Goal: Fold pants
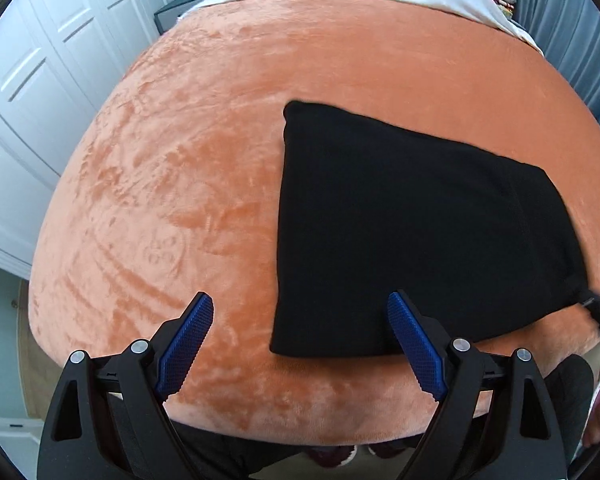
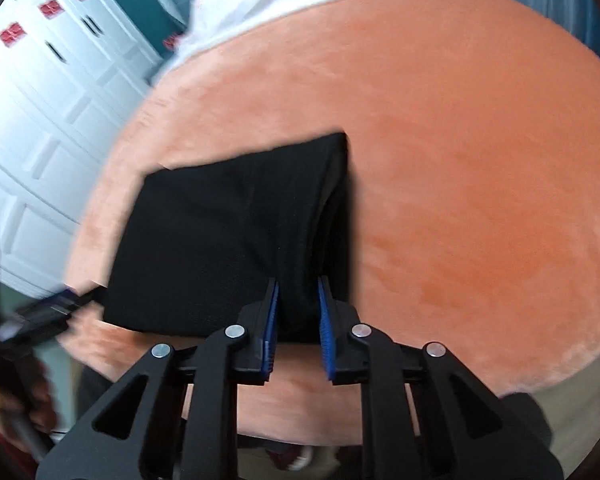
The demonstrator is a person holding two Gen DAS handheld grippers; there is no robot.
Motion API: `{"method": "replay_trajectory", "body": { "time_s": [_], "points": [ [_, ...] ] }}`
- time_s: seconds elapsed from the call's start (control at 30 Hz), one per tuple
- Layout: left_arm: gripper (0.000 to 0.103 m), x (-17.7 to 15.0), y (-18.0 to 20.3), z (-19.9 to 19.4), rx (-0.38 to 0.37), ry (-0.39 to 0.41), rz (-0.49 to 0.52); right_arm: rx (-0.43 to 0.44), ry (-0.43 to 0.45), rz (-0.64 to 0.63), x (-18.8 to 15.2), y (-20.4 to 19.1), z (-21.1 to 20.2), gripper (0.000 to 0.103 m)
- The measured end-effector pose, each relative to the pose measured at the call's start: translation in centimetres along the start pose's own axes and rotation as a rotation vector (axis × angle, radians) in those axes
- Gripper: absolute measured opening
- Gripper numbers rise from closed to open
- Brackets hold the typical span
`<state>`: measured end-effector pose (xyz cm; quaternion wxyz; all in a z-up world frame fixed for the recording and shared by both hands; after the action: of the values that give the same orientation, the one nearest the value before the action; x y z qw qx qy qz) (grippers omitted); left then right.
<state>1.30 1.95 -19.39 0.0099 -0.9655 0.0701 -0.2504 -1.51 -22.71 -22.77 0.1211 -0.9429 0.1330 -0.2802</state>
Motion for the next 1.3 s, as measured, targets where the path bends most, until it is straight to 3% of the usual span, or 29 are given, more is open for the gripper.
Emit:
{"method": "replay_trajectory", "body": {
  "time_s": [0.07, 0.17, 0.23, 0.37, 0.47, 0.53, 0.57, 0.7, 0.83, 0.87, 0.97, 1.07, 1.13, 1.2, 1.3],
  "points": [
    [0.087, -0.5, 0.7, 1.4, -0.001, -0.048, 0.011, -0.01, -0.081, 0.011, -1.9, 1.3, 2.7, 0.032],
    [0.087, -0.5, 1.3, 2.0, 0.05, -0.041, 0.058, 0.021, -0.008, 0.047, -0.7, 0.9, 0.6, 0.037],
    [0.087, -0.5, 1.4, 2.0, 0.081, -0.026, 0.079, -0.007, 0.079, 0.033, 0.9, 0.3, -1.7, 0.037],
    [0.087, -0.8, 1.3, 3.2, 0.102, -0.061, 0.09, 0.033, 0.151, -0.041, 3.9, -2.5, -2.8, 0.029],
    [0.087, -1.1, 1.0, 4.0, 0.105, -0.074, 0.08, 0.032, 0.084, -0.108, 4.7, -3.9, 1.4, 0.028],
    [0.087, -1.3, 0.8, 4.2, 0.095, -0.079, 0.073, -0.045, -0.032, -0.11, 3.8, -2.2, 5.9, 0.024],
    [0.087, -1.3, 0.8, 4.0, 0.093, -0.078, 0.074, -0.062, -0.042, -0.082, 3.9, -1.8, 6.5, 0.025],
    [0.087, -1.1, 0.5, 3.4, 0.119, -0.046, 0.1, 0.016, 0.078, -0.012, 5.8, -3.9, 2.2, 0.026],
    [0.087, -1.4, 0.7, 3.7, 0.099, -0.058, 0.096, -0.088, -0.026, -0.128, 2.9, -2.8, 5.8, 0.024],
    [0.087, -1.4, 0.8, 3.7, 0.103, -0.062, 0.097, -0.095, -0.008, -0.135, 3.1, -2.9, 5.4, 0.024],
    [0.087, -1.5, 0.6, 3.0, 0.112, -0.046, 0.105, -0.041, 0.056, -0.113, 4.4, -5.0, 2.8, 0.027],
    [0.087, -1.7, 0.6, 2.9, 0.109, -0.049, 0.088, -0.013, 0.041, -0.173, 5.3, -7.2, 3.8, 0.027],
    [0.087, -1.8, 0.8, 2.8, 0.109, -0.055, 0.087, -0.038, 0.002, -0.194, 6.2, -7.2, 6.7, 0.026],
    [0.087, -1.8, 0.9, 2.5, 0.107, -0.052, 0.09, -0.066, -0.108, -0.171, 6.3, -6.5, 10.1, 0.025],
    [0.087, -1.8, 0.7, 2.1, 0.111, -0.042, 0.092, -0.018, -0.017, -0.147, 8.4, -7.7, 7.6, 0.026]
  ]
}}
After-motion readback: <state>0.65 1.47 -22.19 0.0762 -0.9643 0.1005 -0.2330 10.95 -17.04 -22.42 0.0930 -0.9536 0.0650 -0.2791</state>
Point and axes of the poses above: each gripper's, at about its wrist camera, not at the fingertips, and z roughly the way its jaws point, y to its right, x to its top, the point moved 7 cm from there along z, roughly the way its jaws point, and after that the axes turned 7 degrees about y, right-handed, at the moved point
